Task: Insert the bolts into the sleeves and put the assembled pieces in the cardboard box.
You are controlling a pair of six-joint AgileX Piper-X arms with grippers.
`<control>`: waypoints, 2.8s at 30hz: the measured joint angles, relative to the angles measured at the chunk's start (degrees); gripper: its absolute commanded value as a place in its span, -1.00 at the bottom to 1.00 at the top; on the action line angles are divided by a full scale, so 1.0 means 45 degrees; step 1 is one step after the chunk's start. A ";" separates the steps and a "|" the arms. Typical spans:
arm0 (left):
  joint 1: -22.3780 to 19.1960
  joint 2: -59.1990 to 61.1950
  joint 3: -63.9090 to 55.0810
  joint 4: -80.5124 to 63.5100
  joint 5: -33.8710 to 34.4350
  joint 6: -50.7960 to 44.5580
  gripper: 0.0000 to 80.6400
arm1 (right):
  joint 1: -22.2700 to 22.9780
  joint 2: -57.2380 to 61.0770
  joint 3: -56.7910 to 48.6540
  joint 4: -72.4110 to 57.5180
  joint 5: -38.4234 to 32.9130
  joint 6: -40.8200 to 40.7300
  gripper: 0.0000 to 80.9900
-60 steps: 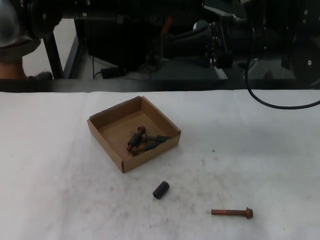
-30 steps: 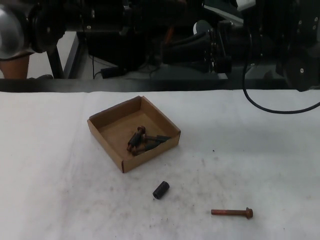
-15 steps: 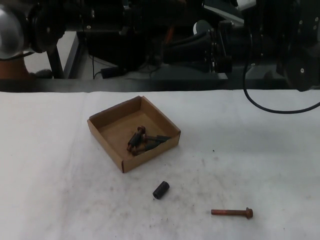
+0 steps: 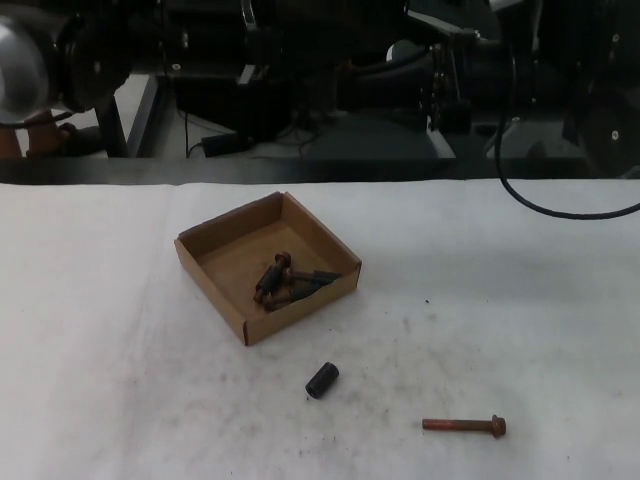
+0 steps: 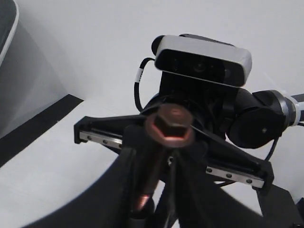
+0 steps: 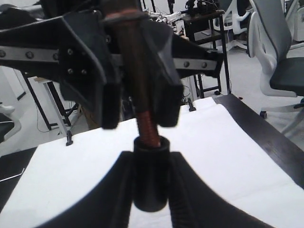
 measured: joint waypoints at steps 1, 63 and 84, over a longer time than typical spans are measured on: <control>0.0000 0.0000 0.0013 0.0071 0.0095 0.0000 -0.11 | 0.0000 -0.0025 -0.0006 -0.0032 -0.0035 0.0000 -0.99; 0.0071 0.0108 0.0060 -0.2019 0.1242 -0.0997 0.27 | -0.0018 0.0637 -0.0056 -0.0253 0.0581 -0.0006 -0.99; -0.1331 -0.0222 0.0078 1.1261 -0.6398 0.3059 0.26 | -0.0357 0.0322 -0.0056 1.0573 0.8279 -0.1888 -0.99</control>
